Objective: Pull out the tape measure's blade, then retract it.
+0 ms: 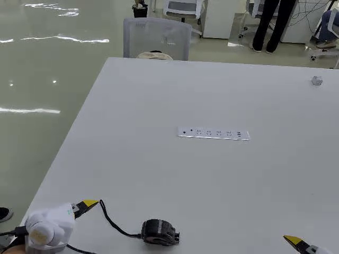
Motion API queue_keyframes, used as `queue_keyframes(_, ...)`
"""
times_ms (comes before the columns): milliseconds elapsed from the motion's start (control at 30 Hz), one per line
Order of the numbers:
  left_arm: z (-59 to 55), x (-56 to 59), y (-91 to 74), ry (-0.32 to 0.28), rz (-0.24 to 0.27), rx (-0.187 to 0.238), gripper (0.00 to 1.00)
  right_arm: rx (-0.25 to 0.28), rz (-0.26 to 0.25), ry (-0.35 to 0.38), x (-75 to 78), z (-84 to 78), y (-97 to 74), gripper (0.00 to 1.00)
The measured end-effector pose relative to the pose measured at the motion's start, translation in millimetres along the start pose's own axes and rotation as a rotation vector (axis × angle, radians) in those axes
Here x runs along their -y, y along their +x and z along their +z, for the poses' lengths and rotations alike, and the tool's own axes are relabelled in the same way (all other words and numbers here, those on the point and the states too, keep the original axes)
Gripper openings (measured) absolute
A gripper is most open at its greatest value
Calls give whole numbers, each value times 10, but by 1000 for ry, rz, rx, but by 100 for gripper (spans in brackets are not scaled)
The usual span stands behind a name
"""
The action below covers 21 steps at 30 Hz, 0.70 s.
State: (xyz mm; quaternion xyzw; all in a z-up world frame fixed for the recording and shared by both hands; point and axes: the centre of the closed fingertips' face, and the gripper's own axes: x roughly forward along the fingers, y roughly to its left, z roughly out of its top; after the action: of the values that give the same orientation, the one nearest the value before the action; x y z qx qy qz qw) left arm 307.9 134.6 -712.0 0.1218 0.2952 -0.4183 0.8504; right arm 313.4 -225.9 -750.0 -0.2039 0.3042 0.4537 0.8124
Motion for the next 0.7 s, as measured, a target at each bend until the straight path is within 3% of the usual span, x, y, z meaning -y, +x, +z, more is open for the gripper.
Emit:
queue_keyframes(267,95,56,119,43,-54,-7,98,2,31,-24,-51,117,182,94)
queue_keyframes(533,91,102,198,77,-93,-47,95,7,50,-57,-59,227,287,94)
queue_keyframes(700,83,131,285,129,-121,-88,95,-4,71,-94,-38,304,360,93)
